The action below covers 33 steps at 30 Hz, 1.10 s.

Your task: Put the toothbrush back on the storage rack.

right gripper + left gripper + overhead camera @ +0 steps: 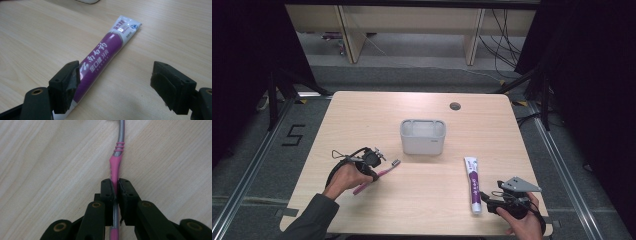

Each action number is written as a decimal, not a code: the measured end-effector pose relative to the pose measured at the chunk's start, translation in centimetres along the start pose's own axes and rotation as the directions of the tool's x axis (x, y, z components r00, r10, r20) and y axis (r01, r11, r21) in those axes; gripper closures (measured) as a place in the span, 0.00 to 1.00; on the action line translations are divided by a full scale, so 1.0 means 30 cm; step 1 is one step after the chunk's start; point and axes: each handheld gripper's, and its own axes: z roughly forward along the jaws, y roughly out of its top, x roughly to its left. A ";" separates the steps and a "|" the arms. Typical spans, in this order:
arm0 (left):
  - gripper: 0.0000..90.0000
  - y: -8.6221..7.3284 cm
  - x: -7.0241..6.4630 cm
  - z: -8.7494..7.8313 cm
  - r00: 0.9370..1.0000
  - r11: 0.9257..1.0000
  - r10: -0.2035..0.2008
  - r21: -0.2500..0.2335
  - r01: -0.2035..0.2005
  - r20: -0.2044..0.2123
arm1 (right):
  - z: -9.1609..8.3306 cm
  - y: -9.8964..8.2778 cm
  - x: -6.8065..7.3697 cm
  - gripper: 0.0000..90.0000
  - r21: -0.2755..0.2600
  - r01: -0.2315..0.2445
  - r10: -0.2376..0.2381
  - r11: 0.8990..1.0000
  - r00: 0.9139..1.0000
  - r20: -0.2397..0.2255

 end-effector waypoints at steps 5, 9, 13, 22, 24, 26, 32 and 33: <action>0.91 0.003 -0.006 -0.004 0.999 0.999 0.031 0.018 -0.031 0.013 | 0.002 0.000 -0.008 0.27 -0.006 0.019 -0.019 1.000 1.000 -0.002; 0.91 0.004 -0.015 -0.019 0.999 0.999 0.054 0.001 -0.054 0.003 | 0.002 0.000 -0.010 0.27 -0.006 0.013 -0.013 1.000 1.000 -0.006; 0.91 0.002 -0.010 -0.036 0.998 0.998 0.062 -0.027 -0.062 -0.003 | -0.002 0.000 -0.016 0.27 -0.010 0.043 -0.042 0.999 0.999 0.021; 0.91 -0.026 0.012 -0.104 0.999 0.985 0.033 -0.167 -0.030 0.011 | 0.000 -0.001 -0.020 0.27 -0.007 0.031 -0.031 1.000 0.999 0.015; 0.91 -0.029 0.019 -0.114 0.999 0.984 0.032 -0.174 -0.029 0.012 | -0.001 -0.003 -0.014 0.27 -0.009 0.002 -0.002 1.000 1.000 0.012; 0.91 -0.043 0.034 -0.134 1.000 0.976 -0.007 -0.218 0.009 0.011 | -0.002 -0.003 -0.017 0.28 -0.013 0.009 -0.008 1.000 1.000 0.023; 0.91 -0.065 0.077 -0.163 0.995 0.943 -0.097 -0.321 0.083 -0.027 | -0.001 -0.003 -0.017 0.28 -0.013 0.008 -0.007 1.000 1.000 0.021; 0.91 -0.074 0.098 -0.177 0.992 0.931 -0.124 -0.349 0.104 -0.033 | -0.001 -0.004 -0.014 0.28 -0.002 -0.009 0.009 1.000 1.000 0.014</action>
